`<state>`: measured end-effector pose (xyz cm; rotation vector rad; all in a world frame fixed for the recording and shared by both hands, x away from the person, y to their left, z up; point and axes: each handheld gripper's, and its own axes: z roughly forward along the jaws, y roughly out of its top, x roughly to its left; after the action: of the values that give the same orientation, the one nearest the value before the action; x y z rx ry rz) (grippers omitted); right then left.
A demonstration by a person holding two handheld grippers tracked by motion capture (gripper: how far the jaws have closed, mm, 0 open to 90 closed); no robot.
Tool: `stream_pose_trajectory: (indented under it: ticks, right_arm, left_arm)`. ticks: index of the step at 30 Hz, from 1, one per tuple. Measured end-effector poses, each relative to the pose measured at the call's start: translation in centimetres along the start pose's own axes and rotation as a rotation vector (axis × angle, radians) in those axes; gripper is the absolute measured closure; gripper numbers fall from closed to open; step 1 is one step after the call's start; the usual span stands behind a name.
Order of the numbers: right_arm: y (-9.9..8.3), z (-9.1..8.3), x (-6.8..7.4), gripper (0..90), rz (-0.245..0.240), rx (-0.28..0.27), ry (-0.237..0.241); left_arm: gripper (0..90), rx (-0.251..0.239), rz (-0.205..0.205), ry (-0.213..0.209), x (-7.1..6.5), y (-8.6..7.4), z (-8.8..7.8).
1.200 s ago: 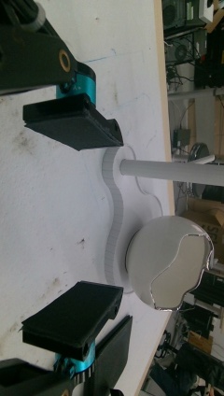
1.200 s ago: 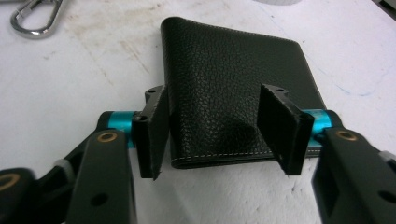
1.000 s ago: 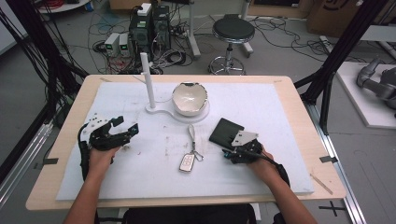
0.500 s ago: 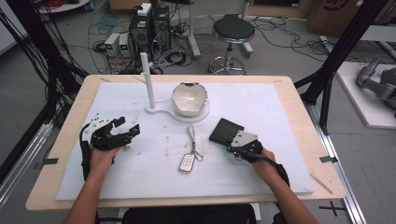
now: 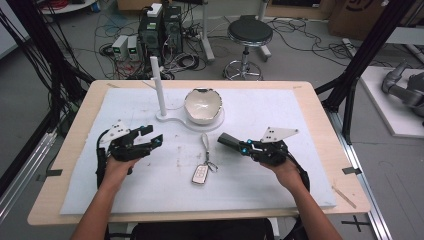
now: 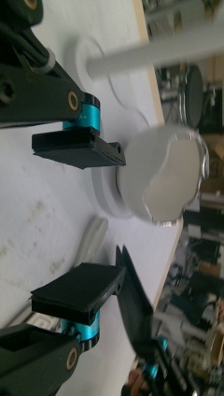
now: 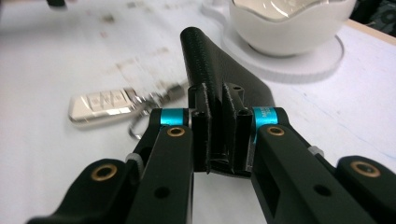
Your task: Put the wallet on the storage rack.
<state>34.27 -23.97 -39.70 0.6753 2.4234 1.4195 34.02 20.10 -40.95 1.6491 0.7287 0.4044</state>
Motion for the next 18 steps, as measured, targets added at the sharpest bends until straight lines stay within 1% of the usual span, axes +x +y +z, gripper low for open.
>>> stream_pose_trajectory:
  ticks: [2, 3, 4, 6, 8, 10, 12, 13, 14, 15, 16, 17, 18]
  right_arm:
    - [0.2, -0.1, 0.0, 84.1, 0.018, -0.011, 0.024]
    - [0.3, -0.1, 0.0, 84.1, 0.021, -0.016, 0.034]
    - [0.4, -0.1, 0.1, 84.2, 0.031, -0.021, 0.044]
    - [0.6, -0.2, 0.2, 84.2, 0.035, -0.028, 0.064]
    - [0.9, -0.2, 0.3, 84.3, 0.046, -0.038, 0.095]
    - [1.2, -0.2, 0.3, 84.2, 0.048, -0.044, 0.122]
    - [1.4, -0.2, 0.4, 84.3, 0.057, -0.051, 0.156]
    - [1.6, -0.2, 0.5, 84.3, 0.063, -0.056, 0.169]
    - [1.6, -0.2, 0.5, 84.3, 0.062, -0.06, 0.181]
    - [1.8, -0.2, 0.5, 84.3, 0.066, -0.065, 0.195]
    - [1.8, -0.2, 0.5, 84.3, 0.066, -0.065, 0.195]
    - [2.0, -0.1, 0.5, 84.3, 0.067, -0.077, 0.217]
    - [2.0, -0.2, 0.5, 84.3, 0.072, -0.08, 0.226]
  left_arm:
    - [40.4, -0.001, 0.021, -0.04, -0.7, 0.3, 1.0]
    - [40.3, -0.001, 0.021, -0.04, -0.7, 0.3, 1.0]
    - [39.7, -0.001, 0.033, -0.079, -1.4, 0.6, 2.1]
    - [38.8, 0.008, 0.046, -0.11, -1.9, 0.7, 3.1]
    - [38.8, 0.018, 0.057, -0.148, -2.4, 0.8, 4.1]
    - [38.8, 0.026, 0.072, -0.179, -2.9, 0.8, 5.1]
    - [39.2, 0.038, 0.085, -0.218, -3.3, 0.9, 5.9]
    - [39.2, 0.037, 0.084, -0.237, -3.5, 0.9, 6.2]
    - [39.2, 0.039, 0.09, -0.265, -3.7, 0.9, 6.6]
    - [39.2, 0.043, 0.1, -0.273, -3.9, 1.0, 6.8]
    - [39.2, 0.043, 0.1, -0.273, -3.9, 1.0, 6.8]
    - [39.2, 0.048, 0.109, -0.294, -4.2, 1.1, 7.3]
    - [39.2, 0.051, 0.114, -0.306, -4.4, 1.2, 7.5]
